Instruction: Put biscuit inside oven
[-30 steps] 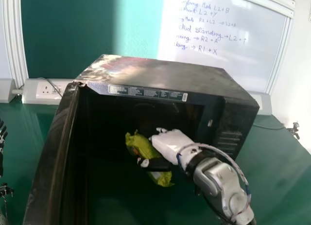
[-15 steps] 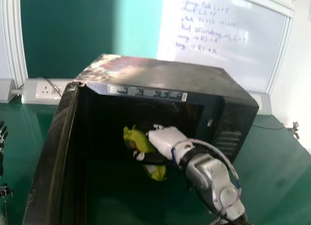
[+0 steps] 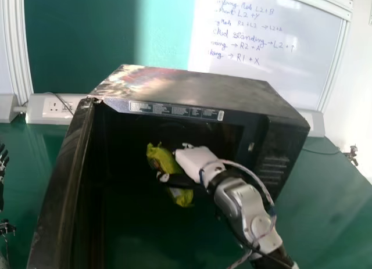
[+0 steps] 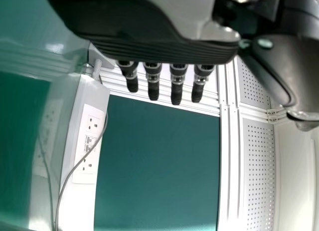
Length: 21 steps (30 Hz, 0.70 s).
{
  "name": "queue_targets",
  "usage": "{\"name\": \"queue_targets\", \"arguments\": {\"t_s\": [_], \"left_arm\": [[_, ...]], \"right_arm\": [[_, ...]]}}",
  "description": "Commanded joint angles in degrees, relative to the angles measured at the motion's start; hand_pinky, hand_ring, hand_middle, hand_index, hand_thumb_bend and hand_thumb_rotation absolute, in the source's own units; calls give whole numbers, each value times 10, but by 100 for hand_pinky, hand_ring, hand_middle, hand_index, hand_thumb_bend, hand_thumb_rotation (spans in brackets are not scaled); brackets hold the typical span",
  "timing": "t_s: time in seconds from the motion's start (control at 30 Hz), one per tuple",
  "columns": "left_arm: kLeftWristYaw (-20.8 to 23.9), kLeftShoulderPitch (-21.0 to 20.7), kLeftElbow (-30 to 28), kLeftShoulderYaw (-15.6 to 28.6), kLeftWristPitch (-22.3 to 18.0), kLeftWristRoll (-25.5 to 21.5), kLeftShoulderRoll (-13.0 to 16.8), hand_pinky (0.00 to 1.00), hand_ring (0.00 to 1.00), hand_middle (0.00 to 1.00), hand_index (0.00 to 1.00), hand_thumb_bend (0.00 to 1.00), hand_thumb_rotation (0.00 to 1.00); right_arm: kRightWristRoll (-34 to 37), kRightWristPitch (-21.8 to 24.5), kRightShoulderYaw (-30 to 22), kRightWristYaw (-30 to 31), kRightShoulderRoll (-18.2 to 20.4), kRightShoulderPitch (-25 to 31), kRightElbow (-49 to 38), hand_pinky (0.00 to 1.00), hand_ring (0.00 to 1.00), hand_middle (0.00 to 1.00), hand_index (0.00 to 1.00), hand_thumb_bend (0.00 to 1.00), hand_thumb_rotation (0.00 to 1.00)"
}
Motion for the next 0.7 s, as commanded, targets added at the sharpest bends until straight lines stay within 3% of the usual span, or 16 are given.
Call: {"name": "queue_targets", "arguments": {"t_s": [0.0,0.67], "left_arm": [[-3,18,18,4,-5,-8,-29,76,79,78,83,70,72],[-5,19,15,7,5,-13,-29,76,79,77,82,71,71]], "right_arm": [[8,6,2,-15,8,-21,14,13,20,47,49,53,0],[27,8,28,-122,34,-61,152,13,21,47,49,53,0]]}}
